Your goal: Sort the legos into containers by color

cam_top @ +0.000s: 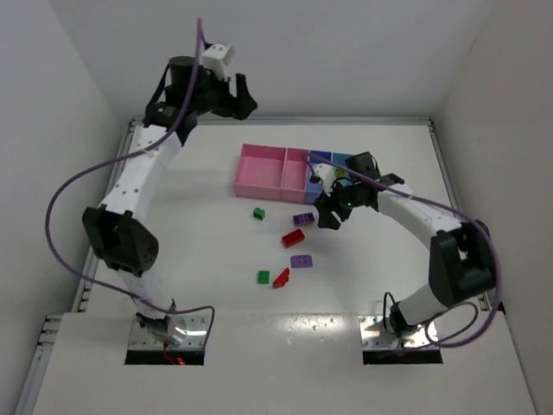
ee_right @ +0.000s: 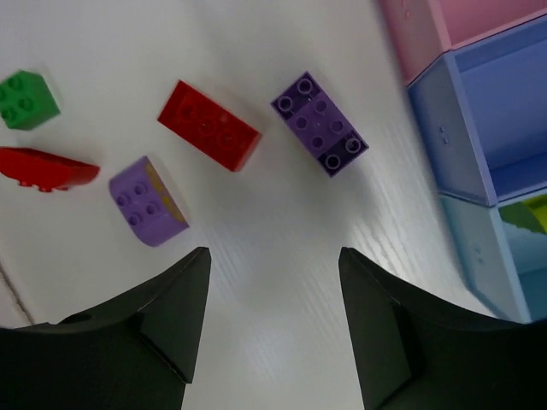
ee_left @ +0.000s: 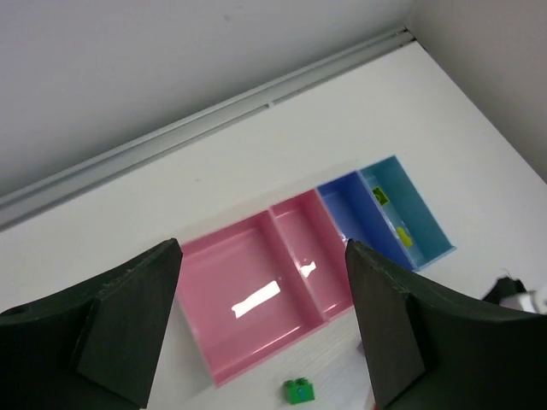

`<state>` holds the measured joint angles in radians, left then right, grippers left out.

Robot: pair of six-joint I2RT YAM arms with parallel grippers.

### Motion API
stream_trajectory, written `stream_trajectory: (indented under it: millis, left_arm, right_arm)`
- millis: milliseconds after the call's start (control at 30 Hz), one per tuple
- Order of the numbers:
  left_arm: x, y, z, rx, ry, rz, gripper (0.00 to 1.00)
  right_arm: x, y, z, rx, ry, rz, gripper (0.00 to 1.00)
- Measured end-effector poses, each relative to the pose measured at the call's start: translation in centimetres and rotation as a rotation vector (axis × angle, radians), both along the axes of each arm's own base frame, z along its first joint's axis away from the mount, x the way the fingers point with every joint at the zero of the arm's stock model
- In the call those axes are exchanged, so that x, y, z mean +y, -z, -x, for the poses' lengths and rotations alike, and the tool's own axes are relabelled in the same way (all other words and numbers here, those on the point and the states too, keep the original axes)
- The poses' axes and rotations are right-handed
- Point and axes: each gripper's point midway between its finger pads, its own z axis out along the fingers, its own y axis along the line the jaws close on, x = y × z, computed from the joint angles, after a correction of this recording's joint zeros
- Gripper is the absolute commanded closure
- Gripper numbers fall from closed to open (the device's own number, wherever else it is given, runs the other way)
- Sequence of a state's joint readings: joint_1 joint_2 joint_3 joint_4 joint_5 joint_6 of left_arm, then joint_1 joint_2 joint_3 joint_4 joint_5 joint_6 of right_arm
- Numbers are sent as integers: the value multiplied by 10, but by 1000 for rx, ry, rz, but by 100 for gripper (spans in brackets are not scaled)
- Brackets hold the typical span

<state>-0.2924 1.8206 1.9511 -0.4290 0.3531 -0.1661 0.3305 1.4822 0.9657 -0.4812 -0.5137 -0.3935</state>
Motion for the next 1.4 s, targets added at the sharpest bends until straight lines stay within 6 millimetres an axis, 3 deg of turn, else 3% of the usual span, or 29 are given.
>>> stream_trajectory:
  millis: [100,200,233,367,567,767,1033,1100,1167,1300,1400]
  left_arm:
    - [38,-1,15,11,-35,3,16]
    - [53,24,22,73,-22,-3,15]
    - [62,44,22,125,-31,-8,15]
    - [86,89,23,259,-45,0,15]
    - [115,109,14,324,-72,44,15]
    - [115,118,11,359,-60,71,15]
    - [112,110,10,342,-45,81,15]
    - [112,110,10,343,-44,82,15]
    - [112,110,10,343,-42,83,15]
    - [112,110,10,343,-40,84,15]
    - [112,110,10,343,-40,84,15]
  right_arm:
    - [6,14,-21,9,-62,30,38]
    - [17,23,-44,-9,-140,53,38]
    - [20,26,-49,-19,-165,60,38]
    - [31,43,-45,-22,-277,99,41]
    - [49,61,-44,-25,-386,144,41]
    - [52,74,-43,-34,-417,190,41]
    - [47,100,-53,-47,-420,264,41]
    - [48,101,-56,-54,-419,268,46]
    - [48,101,-58,-57,-419,269,62]
    - [49,100,-60,-69,-421,282,80]
    - [50,99,-58,-66,-428,282,82]
